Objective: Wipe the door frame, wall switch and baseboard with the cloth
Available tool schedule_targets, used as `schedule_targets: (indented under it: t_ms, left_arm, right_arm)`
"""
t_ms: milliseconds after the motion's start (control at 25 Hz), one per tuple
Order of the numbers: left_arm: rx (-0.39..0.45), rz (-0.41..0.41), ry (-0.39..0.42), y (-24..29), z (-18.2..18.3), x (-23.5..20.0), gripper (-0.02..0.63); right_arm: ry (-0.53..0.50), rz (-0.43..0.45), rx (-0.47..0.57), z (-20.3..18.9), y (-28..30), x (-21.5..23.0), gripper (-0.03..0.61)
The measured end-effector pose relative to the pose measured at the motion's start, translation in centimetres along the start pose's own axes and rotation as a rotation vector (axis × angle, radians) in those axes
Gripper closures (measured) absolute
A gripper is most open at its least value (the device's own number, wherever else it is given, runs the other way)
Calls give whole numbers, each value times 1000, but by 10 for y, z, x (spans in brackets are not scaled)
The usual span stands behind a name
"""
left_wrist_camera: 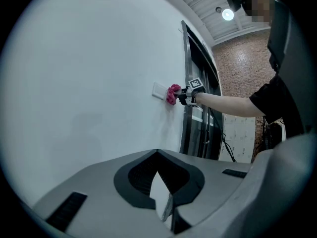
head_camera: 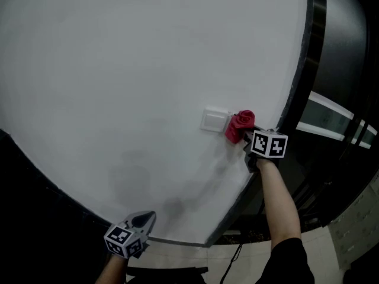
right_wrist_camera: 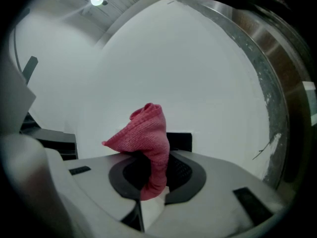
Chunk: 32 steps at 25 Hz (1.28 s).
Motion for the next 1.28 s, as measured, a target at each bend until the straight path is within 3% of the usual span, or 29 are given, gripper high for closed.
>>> schedule_targets:
  t_ms: [600, 920, 1040, 1200, 1280]
  left_arm:
    - [-17, -9, -3, -8, 1, 8, 621]
    - [-25, -16, -19, -15, -4, 4, 621]
    - [-28, -20, -26, -18, -4, 1, 621]
    - [-24, -14, -41, -19, -5, -8, 621]
    - [-16, -16, -52, -19, -5, -11, 621]
  right_arm:
    - [29, -64, -17, -2, -20, 36, 523]
    - [46, -172, -52, -5, -32, 49, 523]
    - [-69, -198, -35, 16, -38, 42, 525]
    - [-425, -263, 22, 58, -37, 17, 523]
    - [-595, -294, -4, 66, -27, 3, 523]
Point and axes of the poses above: the fingertips, and each gripper's own axes: y forward along the fingers, x to its right, z out of its top, the point moved 9 cm from there along -y, backward along the fingers, and after that the axes turned 15 degrees about x, right-handed, at the moved point
